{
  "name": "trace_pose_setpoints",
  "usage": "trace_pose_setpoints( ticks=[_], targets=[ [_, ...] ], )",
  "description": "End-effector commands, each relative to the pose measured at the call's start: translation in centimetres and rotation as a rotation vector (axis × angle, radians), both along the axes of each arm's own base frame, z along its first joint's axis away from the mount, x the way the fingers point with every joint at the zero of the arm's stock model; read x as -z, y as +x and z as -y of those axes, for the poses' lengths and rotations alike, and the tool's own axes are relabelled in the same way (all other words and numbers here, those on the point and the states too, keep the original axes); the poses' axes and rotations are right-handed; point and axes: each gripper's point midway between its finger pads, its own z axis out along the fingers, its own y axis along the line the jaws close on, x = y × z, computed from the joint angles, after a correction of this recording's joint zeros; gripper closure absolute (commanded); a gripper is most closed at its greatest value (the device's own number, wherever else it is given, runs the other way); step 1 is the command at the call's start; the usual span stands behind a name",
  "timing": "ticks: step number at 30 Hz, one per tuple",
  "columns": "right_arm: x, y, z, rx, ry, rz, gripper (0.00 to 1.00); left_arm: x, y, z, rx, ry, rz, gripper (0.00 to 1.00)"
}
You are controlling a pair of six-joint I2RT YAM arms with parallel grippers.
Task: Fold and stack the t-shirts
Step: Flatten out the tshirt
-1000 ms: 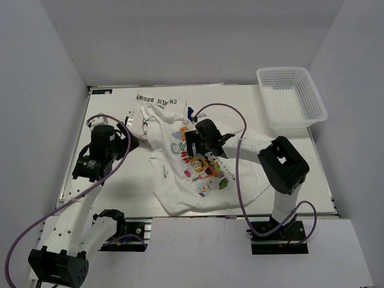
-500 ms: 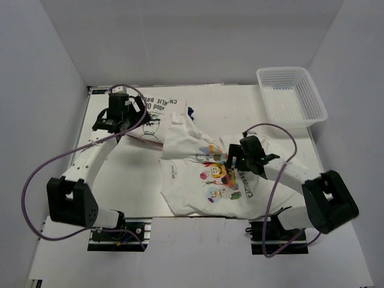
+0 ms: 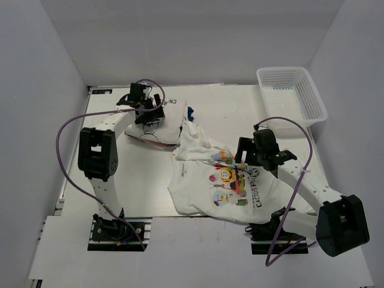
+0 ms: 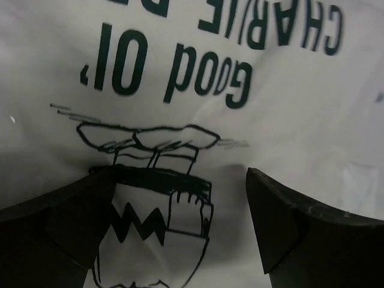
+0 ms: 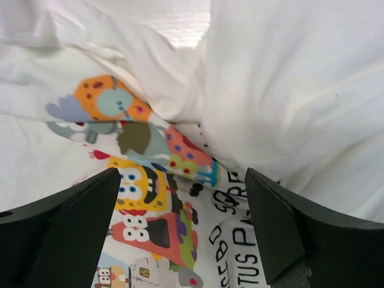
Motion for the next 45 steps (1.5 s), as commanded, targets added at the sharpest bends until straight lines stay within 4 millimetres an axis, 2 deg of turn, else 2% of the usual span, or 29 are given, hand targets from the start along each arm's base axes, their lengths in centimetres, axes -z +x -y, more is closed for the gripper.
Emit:
trace_pose_setpoints(
  ticks=[1,2,5,6,7,8,9,10,12,15,16,17,18,20,21,23,26,31,32,33,35,36,37,40,41,42,43,44,45],
  targets=[
    [-2.6,1.9,-1.3,-0.081,0.019,0.085,0.10,2.5,0.3,-1.6,-0.022,0.118,-0.074,0.00],
    [-3.1,2.3,-1.5,-0.083,0.018,0.091,0.10,4.0,-0.6,-2.3,-0.036,0.154,-0.142,0.00],
    [-3.3,3.3,-2.2,-0.097,0.029,0.097,0.10,7.1,-0.3,-6.5,-0.154,0.276,-0.239,0.00],
    [-3.2,3.5,-2.4,-0.099,0.037,0.090,0.10,7.8,-0.8,-7.1,-0.166,0.309,-0.272,0.00],
    [-3.2,3.7,-2.6,-0.102,0.043,0.092,0.10,7.7,-0.1,-9.1,-0.217,0.338,-0.272,0.00],
    [-2.9,3.8,-2.8,-0.102,0.044,0.080,0.10,8.2,0.0,-9.9,-0.234,0.350,-0.285,0.00],
    [-3.3,4.2,-3.1,-0.103,0.051,0.089,0.10,9.3,0.0,-10.7,-0.250,0.364,-0.312,0.00],
    [-3.4,4.3,-3.3,-0.102,0.060,0.091,0.10,8.9,0.9,-12.8,-0.295,0.402,-0.297,0.00],
    [-3.5,4.7,-3.3,-0.097,0.062,0.101,0.10,8.7,1.3,-14.9,-0.343,0.434,-0.314,0.00],
    [-3.4,5.2,-2.9,-0.074,0.047,0.115,0.10,10.2,1.6,-19.0,-0.426,0.431,-0.358,0.00],
    [-3.4,5.4,-2.7,-0.063,0.037,0.121,0.10,9.5,2.2,-20.4,-0.461,0.449,-0.351,0.00],
    [-3.4,5.7,-2.5,-0.050,0.029,0.125,0.10,10.6,1.9,-22.5,-0.513,0.459,-0.378,0.00],
    [-3.2,5.9,-2.5,-0.048,0.021,0.122,0.10,9.7,3.0,-23.6,-0.543,0.463,-0.345,0.00],
    [-3.2,6.2,-2.3,-0.036,0.008,0.128,0.10,9.9,3.3,-25.9,-0.597,0.460,-0.349,0.00],
    [-2.7,6.4,-2.1,-0.027,-0.001,0.117,0.10,10.0,4.2,-26.8,-0.646,0.449,-0.330,0.00],
    [-3.1,6.9,-2.2,-0.017,-0.001,0.130,0.10,10.0,4.6,-28.2,-0.699,0.437,-0.325,0.00],
    [-2.8,7.7,-2.2,-0.013,-0.015,0.130,0.10,9.8,7.1,-29.6,-0.723,0.366,-0.230,0.00],
    [-3.3,8.5,-2.4,-0.011,-0.020,0.142,0.10,8.4,9.6,-29.0,-0.649,0.323,-0.144,0.00],
    [-3.5,8.6,-2.4,-0.011,-0.021,0.145,0.10,7.5,10.1,-28.5,-0.622,0.298,-0.119,0.00],
    [-3.8,8.7,-2.2,-0.012,-0.027,0.153,0.10,5.4,10.8,-28.3,-0.617,0.279,-0.071,0.00],
    [-4.6,8.7,-2.5,-0.024,-0.022,0.172,0.10,2.8,11.3,-27.2,-0.547,0.241,-0.026,0.00],
    [-4.8,8.7,-2.2,-0.019,-0.029,0.178,0.10,-0.7,11.7,-26.1,-0.510,0.227,0.039,0.00],
    [-5.2,8.8,-2.1,-0.015,-0.030,0.189,0.10,-2.8,11.7,-25.9,-0.495,0.222,0.074,0.00],
    [-5.4,8.5,-0.9,0.037,-0.070,0.175,0.10,-6.8,10.4,-22.8,-0.412,0.176,0.120,0.00],
    [-5.2,7.9,-0.5,0.057,-0.078,0.145,0.10,-9.3,9.1,-20.6,-0.351,0.126,0.153,0.00],
    [-5.5,8.0,0.0,0.082,-0.093,0.146,0.10,-10.8,8.6,-19.9,-0.328,0.104,0.187,0.00],
    [-5.6,8.0,0.6,0.138,-0.101,0.140,0.10,-11.9,7.9,-18.3,-0.291,0.085,0.213,0.00],
    [-5.5,7.8,1.7,0.193,-0.124,0.128,0.10,-13.7,6.3,-15.6,-0.247,0.042,0.265,0.00],
    [-5.2,7.4,2.2,0.204,-0.147,0.113,0.10,-14.2,5.4,-13.9,-0.205,0.019,0.287,0.00]
  ],
)
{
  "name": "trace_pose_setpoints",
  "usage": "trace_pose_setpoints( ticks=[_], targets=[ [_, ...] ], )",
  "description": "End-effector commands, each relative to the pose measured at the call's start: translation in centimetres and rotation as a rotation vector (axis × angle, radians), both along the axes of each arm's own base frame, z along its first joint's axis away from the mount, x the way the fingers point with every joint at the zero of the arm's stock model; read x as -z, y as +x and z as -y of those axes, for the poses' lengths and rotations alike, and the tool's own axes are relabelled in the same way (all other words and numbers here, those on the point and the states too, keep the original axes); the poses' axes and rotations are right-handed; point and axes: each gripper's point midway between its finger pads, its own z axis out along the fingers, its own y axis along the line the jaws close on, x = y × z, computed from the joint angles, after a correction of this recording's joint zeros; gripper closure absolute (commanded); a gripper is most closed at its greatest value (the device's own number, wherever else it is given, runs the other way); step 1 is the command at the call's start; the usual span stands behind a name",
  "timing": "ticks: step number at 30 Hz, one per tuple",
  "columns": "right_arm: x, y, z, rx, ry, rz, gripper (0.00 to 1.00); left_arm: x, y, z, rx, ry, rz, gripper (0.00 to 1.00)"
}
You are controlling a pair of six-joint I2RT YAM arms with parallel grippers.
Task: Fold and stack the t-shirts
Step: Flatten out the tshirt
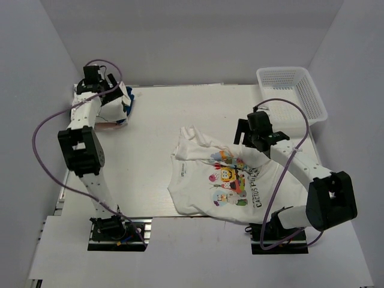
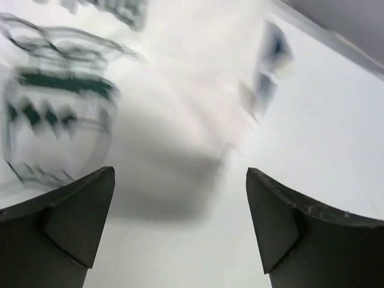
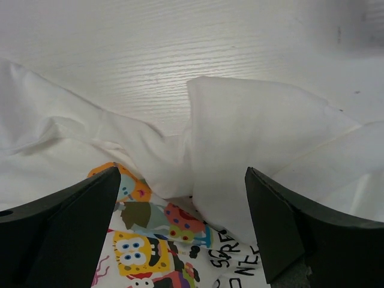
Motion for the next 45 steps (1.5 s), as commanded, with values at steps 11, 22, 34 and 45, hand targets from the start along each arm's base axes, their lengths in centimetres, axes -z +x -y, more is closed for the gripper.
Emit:
trace_pose_setpoints(
  ticks=[11,22,34,45],
  targets=[
    [0.8,0.0,4.3,0.137,-0.019,-0.029,0.10,2.8,-9.1,27.4,0.575,-0.143,-0.053,0.00],
    [4.9,-0.3,4.9,0.154,0.006,-0.167,0.10,9.1,-9.6,35.4,0.840,-0.018,-0.166,0.00],
    [7.2,0.8,4.8,0.187,0.006,-0.210,0.46,12.7,-11.3,37.8,0.934,0.035,-0.237,0.74],
    [-1.8,1.6,5.5,0.174,0.017,0.033,1.00,-3.6,-10.2,36.3,0.774,0.046,0.210,1.00]
  ],
)
